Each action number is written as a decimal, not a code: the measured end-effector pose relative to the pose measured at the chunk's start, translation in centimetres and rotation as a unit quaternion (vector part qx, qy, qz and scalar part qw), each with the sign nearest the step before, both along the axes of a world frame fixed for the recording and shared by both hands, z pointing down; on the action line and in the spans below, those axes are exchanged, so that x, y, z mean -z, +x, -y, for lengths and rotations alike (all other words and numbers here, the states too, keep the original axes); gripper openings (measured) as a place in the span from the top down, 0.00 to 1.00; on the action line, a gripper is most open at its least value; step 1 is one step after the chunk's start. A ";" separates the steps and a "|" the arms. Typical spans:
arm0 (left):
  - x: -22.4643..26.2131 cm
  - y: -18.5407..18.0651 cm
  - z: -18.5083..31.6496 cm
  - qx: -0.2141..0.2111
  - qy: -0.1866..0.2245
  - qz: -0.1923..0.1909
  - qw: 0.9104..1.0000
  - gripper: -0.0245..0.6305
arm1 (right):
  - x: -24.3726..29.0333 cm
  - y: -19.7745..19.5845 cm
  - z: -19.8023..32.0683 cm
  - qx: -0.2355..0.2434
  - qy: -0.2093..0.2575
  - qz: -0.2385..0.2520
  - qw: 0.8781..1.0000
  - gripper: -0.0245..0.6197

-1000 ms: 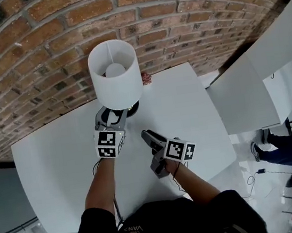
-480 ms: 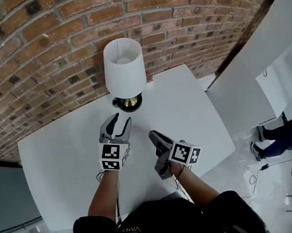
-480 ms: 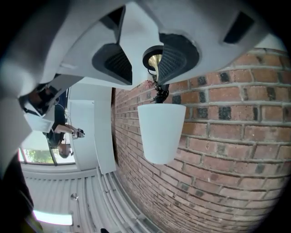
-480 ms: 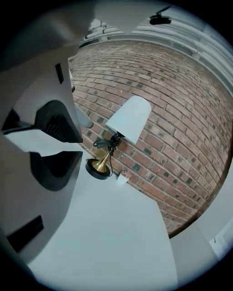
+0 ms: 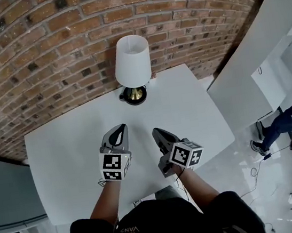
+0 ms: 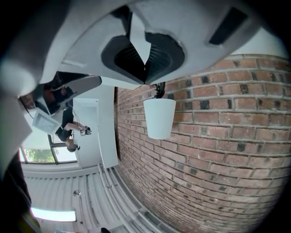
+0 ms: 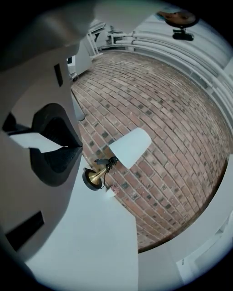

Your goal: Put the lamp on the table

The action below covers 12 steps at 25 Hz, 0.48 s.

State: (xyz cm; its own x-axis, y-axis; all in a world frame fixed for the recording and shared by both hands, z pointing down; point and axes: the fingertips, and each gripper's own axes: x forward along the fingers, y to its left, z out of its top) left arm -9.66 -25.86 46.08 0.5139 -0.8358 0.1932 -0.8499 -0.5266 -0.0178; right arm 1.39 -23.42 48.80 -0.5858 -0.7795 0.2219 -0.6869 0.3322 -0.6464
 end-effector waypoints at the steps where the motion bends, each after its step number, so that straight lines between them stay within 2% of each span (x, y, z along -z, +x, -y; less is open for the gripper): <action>1: 0.2 -0.2 -0.8 -0.002 -0.002 -0.001 1.000 0.95 | 0.3 -0.3 -0.6 0.001 0.011 -0.017 1.000 0.96; 6: 1.2 -1.2 -4.8 -0.016 -0.005 -0.013 1.000 0.95 | 1.6 -1.1 -3.1 -0.003 0.055 -0.105 0.993 0.96; 12: 1.0 -3.1 -9.6 -0.017 -0.011 -0.015 1.000 0.95 | 2.1 -1.6 -6.5 -0.021 0.064 -0.115 0.991 0.96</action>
State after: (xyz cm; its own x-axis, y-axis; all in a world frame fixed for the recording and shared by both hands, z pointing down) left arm -12.77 -16.26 45.11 0.5475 -0.8138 0.1949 -0.8316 -0.5550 0.0189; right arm -0.25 -16.96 46.72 -0.4970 -0.8329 0.2435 -0.8266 0.3690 -0.4249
